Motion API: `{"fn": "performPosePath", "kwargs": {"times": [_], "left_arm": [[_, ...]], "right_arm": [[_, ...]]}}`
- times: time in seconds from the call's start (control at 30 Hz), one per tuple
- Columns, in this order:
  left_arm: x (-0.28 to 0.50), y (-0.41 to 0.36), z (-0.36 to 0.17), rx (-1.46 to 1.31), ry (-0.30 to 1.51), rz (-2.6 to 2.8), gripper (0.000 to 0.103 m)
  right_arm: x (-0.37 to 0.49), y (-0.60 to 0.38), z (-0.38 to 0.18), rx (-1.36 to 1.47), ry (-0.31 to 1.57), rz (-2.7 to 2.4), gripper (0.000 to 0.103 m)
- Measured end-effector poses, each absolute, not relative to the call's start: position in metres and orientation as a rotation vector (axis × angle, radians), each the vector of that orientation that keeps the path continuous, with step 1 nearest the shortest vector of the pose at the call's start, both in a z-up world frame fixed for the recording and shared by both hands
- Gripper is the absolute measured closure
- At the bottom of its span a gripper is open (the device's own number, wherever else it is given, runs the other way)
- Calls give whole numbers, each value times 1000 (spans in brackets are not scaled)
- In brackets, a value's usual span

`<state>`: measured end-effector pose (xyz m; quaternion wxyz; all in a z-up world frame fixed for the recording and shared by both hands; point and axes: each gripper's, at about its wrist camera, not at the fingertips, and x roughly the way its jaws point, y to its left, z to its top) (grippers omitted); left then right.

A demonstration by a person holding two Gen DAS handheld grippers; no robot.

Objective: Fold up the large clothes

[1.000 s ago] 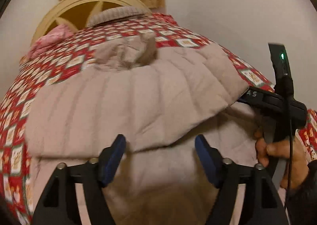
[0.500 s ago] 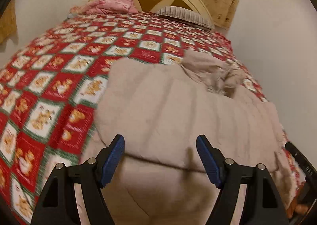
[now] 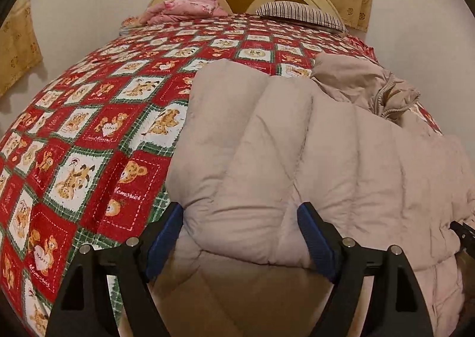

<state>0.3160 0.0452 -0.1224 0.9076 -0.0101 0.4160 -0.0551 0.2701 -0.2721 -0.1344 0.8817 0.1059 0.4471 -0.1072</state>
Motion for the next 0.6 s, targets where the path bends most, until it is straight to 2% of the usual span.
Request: {"fn": "performPosePath", "kwargs": {"times": [0.07, 0.17, 0.27, 0.33, 0.6], "left_arm": [[312, 51, -112, -36, 869, -146, 23], [308, 57, -81, -87, 802, -212, 23], [320, 51, -53, -81, 732, -224, 23], [336, 42, -42, -69, 709, -230, 23], [401, 25, -36, -148, 744, -270, 23]], "right_arm": [[267, -270, -123, 192, 937, -235, 54], [260, -271, -86, 176, 819, -197, 51], [285, -267, -54, 149, 771, -169, 41], [321, -271, -41, 198, 779, -119, 39], [448, -284, -50, 300, 866, -172, 39]]}}
